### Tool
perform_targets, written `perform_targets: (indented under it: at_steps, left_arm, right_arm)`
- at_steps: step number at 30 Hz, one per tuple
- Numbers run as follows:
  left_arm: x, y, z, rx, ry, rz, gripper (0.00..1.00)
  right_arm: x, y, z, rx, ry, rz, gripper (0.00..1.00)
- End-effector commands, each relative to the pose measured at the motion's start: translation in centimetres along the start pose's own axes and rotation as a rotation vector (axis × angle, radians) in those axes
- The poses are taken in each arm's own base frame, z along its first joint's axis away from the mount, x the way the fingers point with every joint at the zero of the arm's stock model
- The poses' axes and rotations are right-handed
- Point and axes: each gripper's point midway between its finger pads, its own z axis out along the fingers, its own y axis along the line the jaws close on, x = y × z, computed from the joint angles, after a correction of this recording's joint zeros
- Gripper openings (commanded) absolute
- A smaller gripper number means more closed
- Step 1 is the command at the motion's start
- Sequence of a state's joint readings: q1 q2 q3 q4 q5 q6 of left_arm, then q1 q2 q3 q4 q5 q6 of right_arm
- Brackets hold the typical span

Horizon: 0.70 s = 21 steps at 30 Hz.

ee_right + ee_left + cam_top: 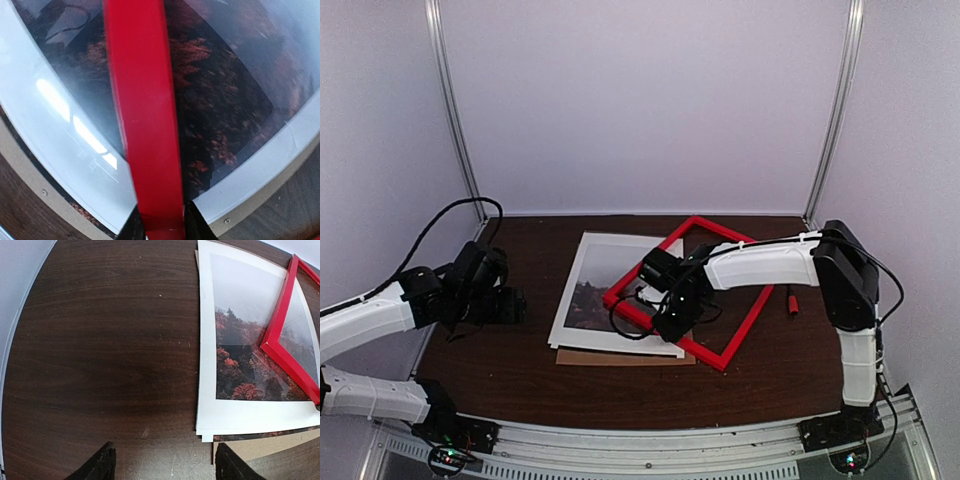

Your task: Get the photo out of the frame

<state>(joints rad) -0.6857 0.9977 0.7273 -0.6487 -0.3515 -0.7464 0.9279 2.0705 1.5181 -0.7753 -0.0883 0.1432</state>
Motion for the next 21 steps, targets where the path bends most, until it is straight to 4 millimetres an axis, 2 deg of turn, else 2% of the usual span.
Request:
perform_targets:
  at_steps: [1, 3, 4, 9, 16, 21]
  left_arm:
    - [-0.7, 0.3, 0.1, -0.016, -0.031, 0.013, 0.68]
    - [-0.6, 0.3, 0.3, -0.018, -0.031, 0.018, 0.68]
    - [-0.5, 0.3, 0.6, -0.021, -0.025, 0.021, 0.68]
    - [0.4, 0.1, 2.0, -0.042, 0.038, 0.023, 0.73]
    - [1.9, -1.7, 4.5, 0.075, 0.159, -0.029, 0.76]
    - [3.1, -2.1, 6.5, 0.128, 0.274, -0.079, 0.75]
  right_arm:
    - [1.0, -1.1, 0.7, 0.030, 0.054, -0.020, 0.15]
    - [1.1, -1.3, 0.6, 0.039, 0.057, -0.026, 0.02]
    - [1.1, -1.4, 0.3, 0.042, 0.054, -0.030, 0.00]
    - [0.4, -1.7, -1.8, 0.051, 0.009, -0.079, 0.00]
    - [-1.2, -2.3, -3.7, 0.087, -0.031, -0.139, 0.00]
    - [-1.1, -5.0, -4.0, 0.183, -0.023, -0.097, 0.00]
